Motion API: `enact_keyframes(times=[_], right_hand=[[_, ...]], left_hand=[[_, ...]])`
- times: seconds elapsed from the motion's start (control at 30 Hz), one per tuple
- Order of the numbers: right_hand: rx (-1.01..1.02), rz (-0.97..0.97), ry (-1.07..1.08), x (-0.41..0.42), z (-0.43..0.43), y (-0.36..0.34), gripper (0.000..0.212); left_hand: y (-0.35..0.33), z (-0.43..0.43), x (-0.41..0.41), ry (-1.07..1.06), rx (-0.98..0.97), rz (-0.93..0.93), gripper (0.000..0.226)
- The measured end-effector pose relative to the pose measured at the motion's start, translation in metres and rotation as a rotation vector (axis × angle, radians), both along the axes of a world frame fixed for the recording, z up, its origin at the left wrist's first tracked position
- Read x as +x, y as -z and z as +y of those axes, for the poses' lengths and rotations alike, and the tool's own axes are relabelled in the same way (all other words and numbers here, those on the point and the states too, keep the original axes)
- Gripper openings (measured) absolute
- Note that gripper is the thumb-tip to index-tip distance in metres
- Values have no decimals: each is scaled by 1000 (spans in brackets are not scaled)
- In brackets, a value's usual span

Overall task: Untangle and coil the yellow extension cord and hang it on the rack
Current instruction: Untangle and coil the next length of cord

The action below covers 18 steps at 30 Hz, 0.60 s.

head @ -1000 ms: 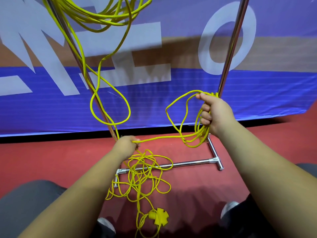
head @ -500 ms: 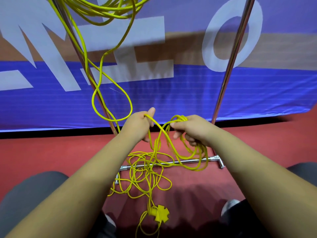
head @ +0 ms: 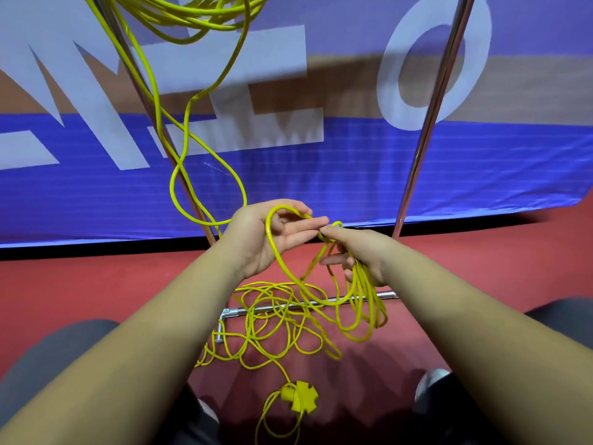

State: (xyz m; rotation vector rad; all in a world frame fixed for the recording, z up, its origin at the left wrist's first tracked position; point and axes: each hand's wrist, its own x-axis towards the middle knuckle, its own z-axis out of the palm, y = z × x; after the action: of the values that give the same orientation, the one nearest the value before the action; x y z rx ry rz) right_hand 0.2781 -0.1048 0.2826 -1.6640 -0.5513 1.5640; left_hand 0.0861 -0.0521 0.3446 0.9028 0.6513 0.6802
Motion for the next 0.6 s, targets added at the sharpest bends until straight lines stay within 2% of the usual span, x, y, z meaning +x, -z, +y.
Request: enact_keyframes(times=[0.07,0.17,0.27,0.33,0.37,0.47,0.5,0.6], right_hand=[[31,86,56,-4,1,1,27],[73,64,105,-6,6,2,11],[118,10,177,-2,10,-1,8],[159,14,219,1,11,-2,4],[172,19,238,3,12,-3,2],[194,37,225,9,14,-6,22],[199,48,177,10,14,-9,29],[219,65,44,9,14,-18,38]], left_hand=[[-1,-4,-1,64,-67,-29,33],[3,-2,-1,91,-68,80,37],[10,7,-8,129,114,301,15],[16,16,-18,237,215,519,21],[22,21,-24,297,327,680,26],[33,32,-35,421,767,1153,29],[34,35,-38,453,839,1222,26],[39,50,-44,445,856,1221,19]])
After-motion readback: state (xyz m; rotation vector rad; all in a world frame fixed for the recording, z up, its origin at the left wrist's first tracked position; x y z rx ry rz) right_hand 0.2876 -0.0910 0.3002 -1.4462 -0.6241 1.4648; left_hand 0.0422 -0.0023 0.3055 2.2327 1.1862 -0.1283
